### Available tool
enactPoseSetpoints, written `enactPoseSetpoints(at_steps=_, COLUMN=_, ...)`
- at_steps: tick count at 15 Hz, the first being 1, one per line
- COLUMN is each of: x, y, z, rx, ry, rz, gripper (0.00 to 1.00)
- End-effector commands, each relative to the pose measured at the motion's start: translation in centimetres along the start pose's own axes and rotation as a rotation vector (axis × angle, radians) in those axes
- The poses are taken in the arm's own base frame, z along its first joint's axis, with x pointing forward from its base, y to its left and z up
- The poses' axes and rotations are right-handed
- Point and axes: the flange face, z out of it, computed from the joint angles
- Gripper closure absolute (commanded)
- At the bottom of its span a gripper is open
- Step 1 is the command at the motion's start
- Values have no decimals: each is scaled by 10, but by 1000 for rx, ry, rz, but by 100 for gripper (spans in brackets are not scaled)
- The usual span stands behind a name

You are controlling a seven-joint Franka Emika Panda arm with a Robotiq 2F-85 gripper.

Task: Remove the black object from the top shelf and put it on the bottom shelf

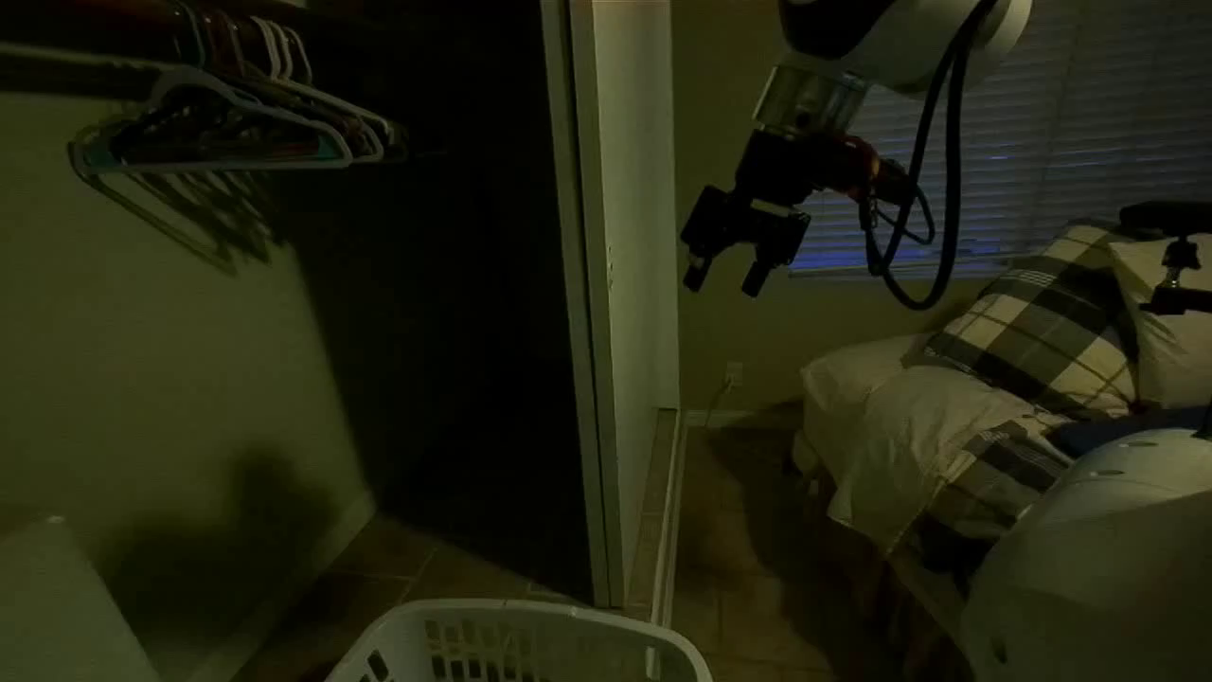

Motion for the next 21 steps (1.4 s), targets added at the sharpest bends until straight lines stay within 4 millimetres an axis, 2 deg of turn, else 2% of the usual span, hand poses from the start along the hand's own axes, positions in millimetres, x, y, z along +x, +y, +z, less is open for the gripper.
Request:
enactPoseSetpoints(at_steps=1, x=0, y=0, z=0, rx=0, ry=-1, rz=0, gripper=0)
enactPoseSetpoints(at_steps=6, x=0, y=0, z=0, rx=0, ry=-1, rz=0, gripper=0)
enactPoseSetpoints(at_steps=8, x=5, y=-26, z=0, rx=-62, ry=-4, rz=-65, gripper=0)
enactPoseSetpoints(at_steps=13, x=-8, y=-128, z=1, rx=-41, ry=-40, rz=-334, gripper=0)
enactPoseSetpoints(at_steps=17, x=-26, y=-218, z=-13, rx=62, ry=2, rz=-525, gripper=0)
enactPoseSetpoints(at_steps=19, x=-38, y=-257, z=-22, rx=119, ry=17, rz=-618, gripper=0)
enactPoseSetpoints(at_steps=21, x=-51, y=-289, z=-29, rx=175, ry=35, rz=-708, gripper=0)
